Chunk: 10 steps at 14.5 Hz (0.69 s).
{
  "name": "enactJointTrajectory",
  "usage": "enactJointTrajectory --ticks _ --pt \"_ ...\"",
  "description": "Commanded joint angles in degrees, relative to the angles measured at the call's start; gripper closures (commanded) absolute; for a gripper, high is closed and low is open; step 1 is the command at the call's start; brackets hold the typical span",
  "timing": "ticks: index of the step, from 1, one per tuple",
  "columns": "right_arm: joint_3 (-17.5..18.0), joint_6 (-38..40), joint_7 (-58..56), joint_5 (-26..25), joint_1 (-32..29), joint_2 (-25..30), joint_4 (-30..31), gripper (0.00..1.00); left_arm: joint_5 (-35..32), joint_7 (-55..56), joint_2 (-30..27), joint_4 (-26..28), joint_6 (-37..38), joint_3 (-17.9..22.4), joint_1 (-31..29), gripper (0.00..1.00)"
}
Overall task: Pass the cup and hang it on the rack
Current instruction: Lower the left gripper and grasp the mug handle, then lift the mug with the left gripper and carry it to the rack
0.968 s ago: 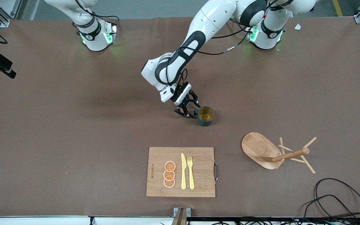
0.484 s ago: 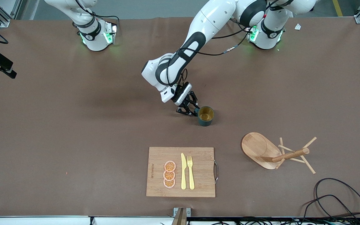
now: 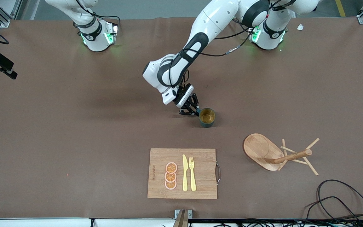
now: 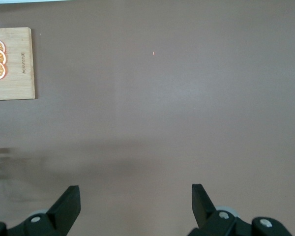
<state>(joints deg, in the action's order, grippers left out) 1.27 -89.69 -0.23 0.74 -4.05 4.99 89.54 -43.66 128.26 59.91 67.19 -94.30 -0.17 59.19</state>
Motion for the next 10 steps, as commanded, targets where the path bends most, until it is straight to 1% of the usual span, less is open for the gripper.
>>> enactJointTrajectory --ticks 1,3,6,9,10 --pt "0.2 -0.2 -0.2 -0.4 -0.1 0.3 0.3 0.0 2.8 -5.2 -3.6 -0.3 0.8 0.1 -1.5 1.0" --pt "0.2 -0.2 -0.2 -0.4 -0.1 0.4 0.2 0.0 5.8 -8.5 -7.1 -0.3 0.5 -0.1 -3.2 1.0" --pt "0.2 -0.2 -0.1 -0.4 -0.1 0.3 0.2 0.0 12.3 -9.8 -12.5 -0.3 -1.7 -0.4 -5.8 1.0" --pt "0.2 -0.2 -0.1 -0.3 -0.1 0.3 0.2 0.0 19.8 -11.4 -17.9 -0.2 -4.6 -0.4 -9.3 1.0" --pt "0.2 -0.2 -0.1 -0.3 -0.1 0.3 0.2 0.0 23.3 -12.5 -20.2 -0.2 -5.9 -0.2 -11.3 1.0"
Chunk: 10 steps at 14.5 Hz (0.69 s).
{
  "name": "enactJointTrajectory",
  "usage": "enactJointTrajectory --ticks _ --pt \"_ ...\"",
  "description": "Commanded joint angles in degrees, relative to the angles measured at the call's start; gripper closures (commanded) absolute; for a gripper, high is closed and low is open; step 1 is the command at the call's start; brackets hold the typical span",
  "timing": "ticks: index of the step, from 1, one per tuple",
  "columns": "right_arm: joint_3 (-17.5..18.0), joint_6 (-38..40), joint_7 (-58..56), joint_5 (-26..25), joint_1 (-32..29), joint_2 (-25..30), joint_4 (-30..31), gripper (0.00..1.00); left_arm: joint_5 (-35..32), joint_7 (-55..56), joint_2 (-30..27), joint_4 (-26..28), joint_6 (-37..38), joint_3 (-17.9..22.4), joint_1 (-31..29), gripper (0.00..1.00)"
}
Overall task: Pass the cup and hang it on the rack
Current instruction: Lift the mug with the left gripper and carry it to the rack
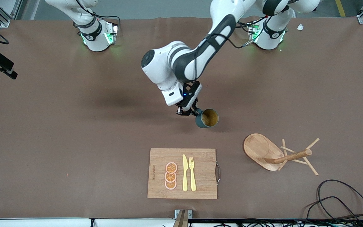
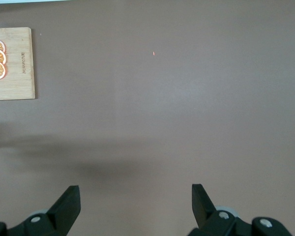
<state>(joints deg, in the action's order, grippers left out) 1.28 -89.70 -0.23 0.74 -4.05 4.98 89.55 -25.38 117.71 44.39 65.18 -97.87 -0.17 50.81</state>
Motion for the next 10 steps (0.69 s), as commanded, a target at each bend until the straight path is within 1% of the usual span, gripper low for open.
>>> enactJointTrajectory --ticks 1,5,10 --pt "0.2 -0.2 -0.1 -0.3 -0.1 0.3 0.3 0.0 8.0 -3.0 -6.4 1.9 -3.3 -0.2 -4.5 1.0" --pt "0.2 -0.4 -0.1 -0.3 -0.1 0.3 0.3 0.0 19.4 -9.5 -12.1 1.9 -4.3 -0.2 -11.3 1.0" --pt "0.2 -0.4 -0.1 -0.3 -0.1 0.3 0.2 0.0 35.5 -19.2 -15.8 1.9 -5.7 -0.2 -19.5 1.0"
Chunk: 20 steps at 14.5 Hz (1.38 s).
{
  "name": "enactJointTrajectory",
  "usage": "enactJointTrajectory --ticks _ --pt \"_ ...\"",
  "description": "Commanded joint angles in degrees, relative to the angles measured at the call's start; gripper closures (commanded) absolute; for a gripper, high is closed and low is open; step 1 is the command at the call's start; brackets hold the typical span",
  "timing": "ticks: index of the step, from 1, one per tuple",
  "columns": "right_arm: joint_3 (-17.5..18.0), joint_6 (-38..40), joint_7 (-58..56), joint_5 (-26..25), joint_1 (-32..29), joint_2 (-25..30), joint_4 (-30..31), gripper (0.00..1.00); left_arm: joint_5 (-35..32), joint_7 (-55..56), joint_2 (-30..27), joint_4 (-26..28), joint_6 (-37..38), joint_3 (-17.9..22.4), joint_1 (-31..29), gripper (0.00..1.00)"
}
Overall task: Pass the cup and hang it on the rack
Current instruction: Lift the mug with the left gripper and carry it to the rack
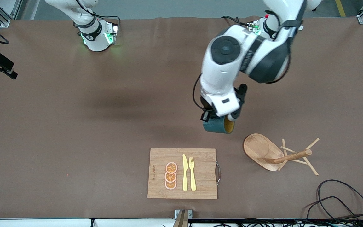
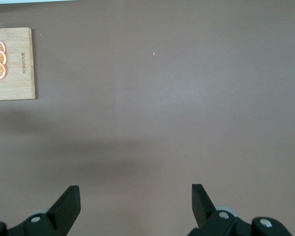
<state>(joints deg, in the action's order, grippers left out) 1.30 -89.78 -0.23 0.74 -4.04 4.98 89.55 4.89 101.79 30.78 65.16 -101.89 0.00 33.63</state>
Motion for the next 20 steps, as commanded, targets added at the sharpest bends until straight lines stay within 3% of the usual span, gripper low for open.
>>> enactJointTrajectory --ticks 1,7,13,20 --pt "0.2 -0.3 -0.1 -0.3 -0.1 0.3 0.3 0.0 7.9 -4.2 -2.4 1.9 -1.6 -0.4 -3.6 1.0" --pt "0.2 -0.4 -0.1 -0.3 0.0 0.3 0.2 0.0 26.6 -18.0 -4.2 2.7 -0.7 -0.4 -13.5 1.0" --pt "0.2 -0.6 -0.1 -0.3 0.0 0.3 0.3 0.0 41.4 -30.9 -3.1 3.3 7.3 -0.3 -22.7 1.0" --pt "0.2 -0.6 -0.1 -0.3 -0.2 0.3 0.3 0.0 53.1 -43.8 1.4 3.5 15.1 -0.2 -32.1 1.0"
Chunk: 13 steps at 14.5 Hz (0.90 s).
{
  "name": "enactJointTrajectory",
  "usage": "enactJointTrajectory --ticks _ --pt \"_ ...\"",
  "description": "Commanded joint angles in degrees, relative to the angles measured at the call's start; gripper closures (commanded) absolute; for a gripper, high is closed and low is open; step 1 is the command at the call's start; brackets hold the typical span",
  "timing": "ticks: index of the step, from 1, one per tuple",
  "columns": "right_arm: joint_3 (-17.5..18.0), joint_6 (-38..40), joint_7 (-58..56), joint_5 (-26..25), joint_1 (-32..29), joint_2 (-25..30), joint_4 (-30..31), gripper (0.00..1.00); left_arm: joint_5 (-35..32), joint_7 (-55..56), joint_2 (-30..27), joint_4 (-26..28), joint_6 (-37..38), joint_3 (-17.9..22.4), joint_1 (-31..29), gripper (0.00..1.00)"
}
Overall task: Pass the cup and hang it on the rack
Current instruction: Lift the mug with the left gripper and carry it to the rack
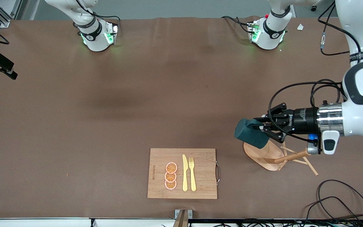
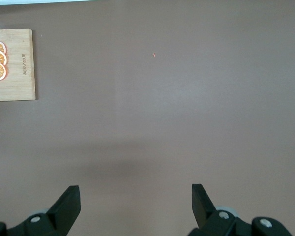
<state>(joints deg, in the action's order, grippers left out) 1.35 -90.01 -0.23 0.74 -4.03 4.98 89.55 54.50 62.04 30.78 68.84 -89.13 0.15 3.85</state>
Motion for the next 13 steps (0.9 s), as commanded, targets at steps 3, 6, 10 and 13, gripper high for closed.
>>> enactJointTrajectory --ticks 3,6,10,13 --pt "0.1 -1.3 -0.1 -0.3 0.0 0.2 0.2 0.0 4.0 -6.8 3.5 -0.3 2.6 -0.4 -4.7 1.0" --pt "0.1 -1.1 -0.1 -0.3 0.0 0.2 0.3 0.0 7.1 -8.2 5.6 -0.3 2.7 -0.3 -6.2 1.0" --pt "0.1 -1.0 -0.1 -0.2 0.0 0.3 0.4 0.0 8.1 -7.6 6.6 -0.2 2.6 -0.3 -8.1 1.0" --pt "0.1 -1.0 -0.1 -0.2 0.0 0.3 0.4 0.0 8.1 -7.5 7.5 -0.1 2.6 -0.2 -9.3 1.0"
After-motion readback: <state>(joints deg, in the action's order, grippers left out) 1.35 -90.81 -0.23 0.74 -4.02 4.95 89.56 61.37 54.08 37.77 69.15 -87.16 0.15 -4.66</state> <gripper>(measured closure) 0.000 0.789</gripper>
